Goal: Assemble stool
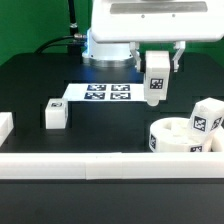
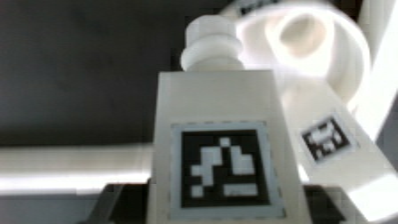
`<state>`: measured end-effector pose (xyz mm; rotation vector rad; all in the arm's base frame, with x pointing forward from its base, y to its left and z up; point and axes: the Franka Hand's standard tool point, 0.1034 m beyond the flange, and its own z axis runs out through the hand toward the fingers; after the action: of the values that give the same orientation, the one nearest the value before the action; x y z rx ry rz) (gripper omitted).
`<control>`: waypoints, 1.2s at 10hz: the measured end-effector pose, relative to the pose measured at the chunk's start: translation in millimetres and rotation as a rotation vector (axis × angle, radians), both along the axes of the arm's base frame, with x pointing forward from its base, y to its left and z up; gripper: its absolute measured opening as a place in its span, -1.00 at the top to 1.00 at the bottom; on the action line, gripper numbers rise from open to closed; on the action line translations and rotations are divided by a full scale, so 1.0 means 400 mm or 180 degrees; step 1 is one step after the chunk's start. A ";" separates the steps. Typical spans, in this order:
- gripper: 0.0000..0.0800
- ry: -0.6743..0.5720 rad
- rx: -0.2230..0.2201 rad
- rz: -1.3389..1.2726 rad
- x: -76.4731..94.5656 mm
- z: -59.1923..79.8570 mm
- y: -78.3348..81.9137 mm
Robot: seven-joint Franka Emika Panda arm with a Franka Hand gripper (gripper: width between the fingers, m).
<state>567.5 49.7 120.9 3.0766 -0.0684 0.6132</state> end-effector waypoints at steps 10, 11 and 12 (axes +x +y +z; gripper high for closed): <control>0.16 -0.0554 -0.0212 0.0229 0.017 -0.039 -0.017; 0.16 -0.0555 -0.0213 0.0232 0.018 -0.038 -0.016; 0.16 -0.0556 -0.0201 0.0247 0.035 -0.034 -0.005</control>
Offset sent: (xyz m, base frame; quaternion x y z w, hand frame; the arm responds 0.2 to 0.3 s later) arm 0.0000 0.0000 0.0000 0.0000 0.1790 0.0000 0.9838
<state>581.3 47.7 107.3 2.9696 0.0690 0.8689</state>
